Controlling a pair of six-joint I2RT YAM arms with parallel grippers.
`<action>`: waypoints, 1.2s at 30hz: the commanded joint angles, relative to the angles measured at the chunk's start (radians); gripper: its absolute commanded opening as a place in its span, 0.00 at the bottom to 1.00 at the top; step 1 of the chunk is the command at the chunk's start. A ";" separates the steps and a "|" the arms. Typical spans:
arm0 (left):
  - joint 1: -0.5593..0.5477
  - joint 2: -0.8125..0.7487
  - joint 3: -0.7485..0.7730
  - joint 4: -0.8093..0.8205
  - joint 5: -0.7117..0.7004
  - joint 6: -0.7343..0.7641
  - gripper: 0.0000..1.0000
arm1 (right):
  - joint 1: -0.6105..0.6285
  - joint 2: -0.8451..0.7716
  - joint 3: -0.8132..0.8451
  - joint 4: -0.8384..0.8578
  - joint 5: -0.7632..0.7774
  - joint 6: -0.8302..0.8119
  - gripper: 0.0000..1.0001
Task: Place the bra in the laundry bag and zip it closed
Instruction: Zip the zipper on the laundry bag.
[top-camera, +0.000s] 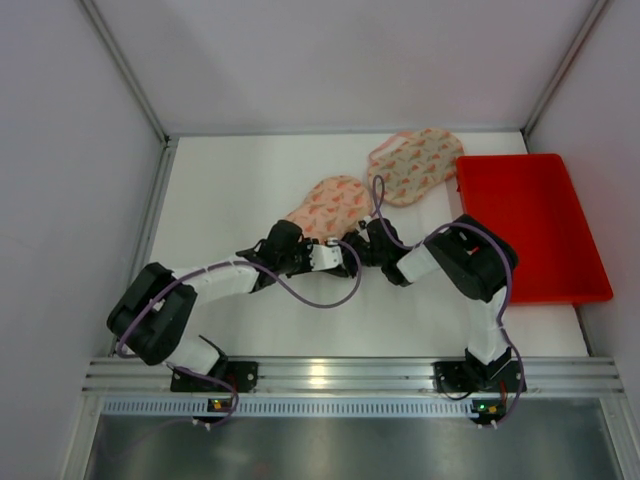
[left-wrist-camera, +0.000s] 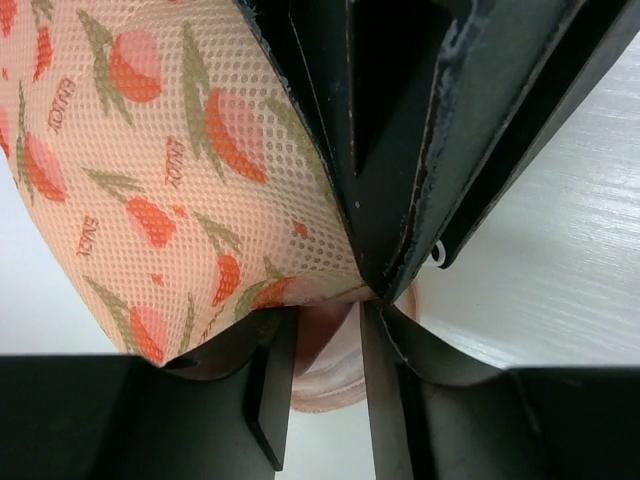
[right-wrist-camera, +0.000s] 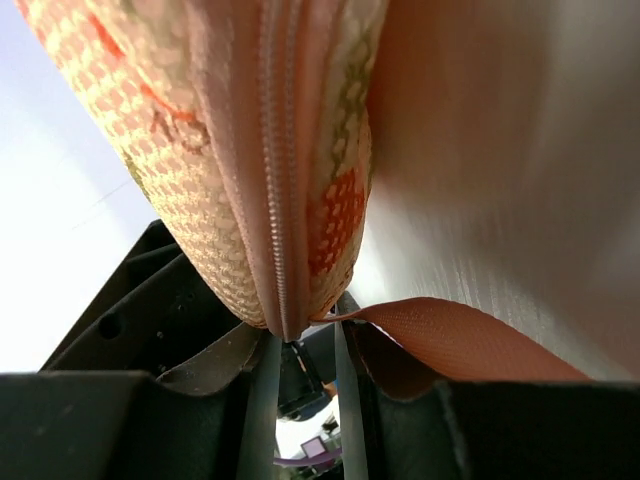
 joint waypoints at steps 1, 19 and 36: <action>-0.001 -0.073 0.026 -0.001 -0.015 -0.019 0.38 | 0.021 0.002 0.021 0.018 -0.035 -0.004 0.00; 0.013 -0.392 0.013 -0.384 0.003 -0.137 0.58 | 0.016 0.025 0.039 0.008 -0.032 -0.032 0.00; 0.025 -0.302 0.059 -0.243 0.058 -0.151 0.64 | 0.013 -0.054 0.063 -0.063 -0.043 -0.173 0.74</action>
